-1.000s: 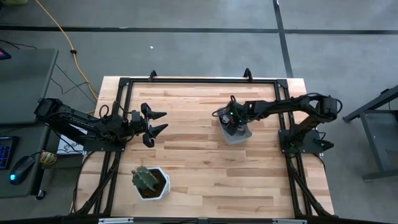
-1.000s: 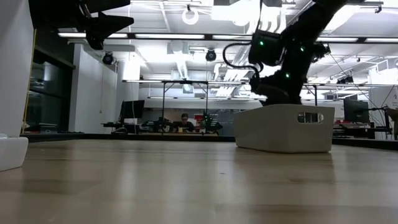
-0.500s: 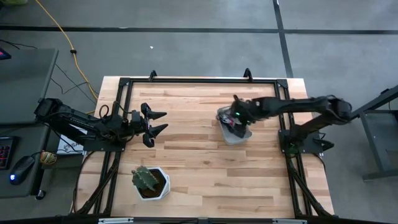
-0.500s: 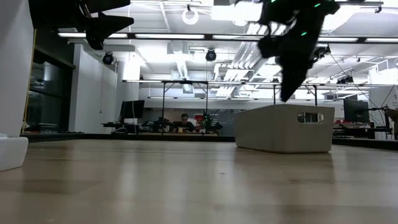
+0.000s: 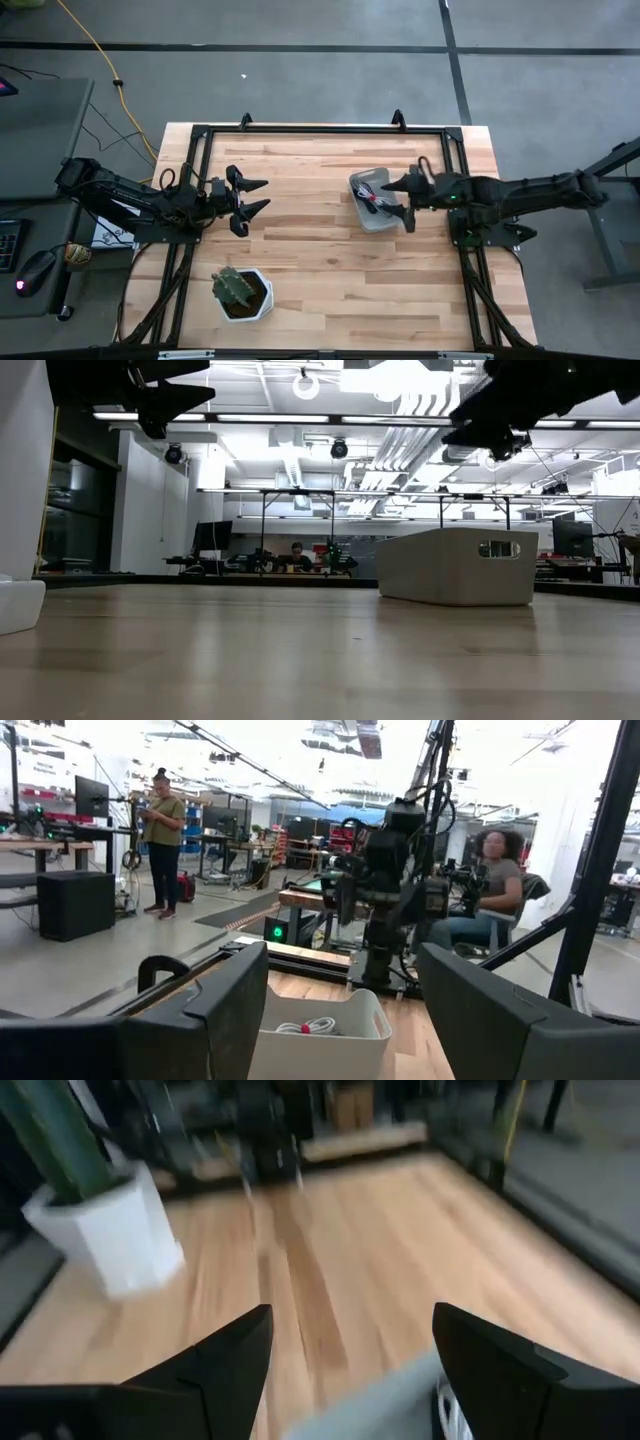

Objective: Pick and place USB-C Cables
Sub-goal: Return to Home Position

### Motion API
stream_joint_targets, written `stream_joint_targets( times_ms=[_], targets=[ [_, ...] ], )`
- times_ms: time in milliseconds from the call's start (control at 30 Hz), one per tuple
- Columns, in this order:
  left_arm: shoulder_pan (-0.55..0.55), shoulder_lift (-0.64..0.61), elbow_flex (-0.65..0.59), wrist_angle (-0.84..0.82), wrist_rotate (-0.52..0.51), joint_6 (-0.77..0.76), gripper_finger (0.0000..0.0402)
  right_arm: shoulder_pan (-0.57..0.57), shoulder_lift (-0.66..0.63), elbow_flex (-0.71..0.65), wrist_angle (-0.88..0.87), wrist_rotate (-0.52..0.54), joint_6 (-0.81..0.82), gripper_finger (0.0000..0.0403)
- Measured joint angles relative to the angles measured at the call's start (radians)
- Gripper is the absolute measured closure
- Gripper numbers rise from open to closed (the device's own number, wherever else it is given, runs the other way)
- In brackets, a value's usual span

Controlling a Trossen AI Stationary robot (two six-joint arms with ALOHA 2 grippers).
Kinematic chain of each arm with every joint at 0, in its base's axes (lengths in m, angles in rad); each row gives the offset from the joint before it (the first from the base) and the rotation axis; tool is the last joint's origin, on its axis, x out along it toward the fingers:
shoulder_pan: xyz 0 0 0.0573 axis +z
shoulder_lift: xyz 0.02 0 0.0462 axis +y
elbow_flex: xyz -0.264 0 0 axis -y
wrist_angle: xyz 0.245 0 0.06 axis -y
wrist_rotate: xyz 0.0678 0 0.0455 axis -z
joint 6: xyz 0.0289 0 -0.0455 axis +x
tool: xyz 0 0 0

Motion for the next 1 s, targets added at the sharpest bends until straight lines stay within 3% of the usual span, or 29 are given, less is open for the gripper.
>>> stream_joint_targets(
  times_ms=[167, 633, 733, 900, 933, 1000],
  targets=[
    [0.000, 0.000, 0.000, 0.000, -0.001, 0.024, 0.0163, 0.000, -0.072, -0.051, 0.127, -0.037, -0.079, 0.0135],
    [0.000, 0.000, 0.000, -0.022, -0.003, 0.024, 0.0163, -0.002, -0.095, -0.050, 0.078, -0.050, -0.108, 0.0147],
    [0.000, 0.000, 0.000, -0.061, -0.003, 0.024, 0.0163, -0.002, -0.124, -0.050, -0.016, -0.037, -0.104, 0.0196],
    [0.000, 0.000, 0.000, -0.114, -0.003, 0.014, 0.0163, 0.000, -0.210, -0.107, -0.077, -0.019, -0.066, 0.0364],
    [0.000, 0.000, 0.000, -0.114, -0.003, 0.014, 0.0163, 0.003, -0.233, -0.131, -0.069, -0.021, -0.065, 0.0383],
    [0.000, 0.000, 0.000, -0.114, -0.003, 0.014, 0.0163, 0.010, -0.279, -0.181, -0.021, -0.020, -0.042, 0.0382]
  ],
)
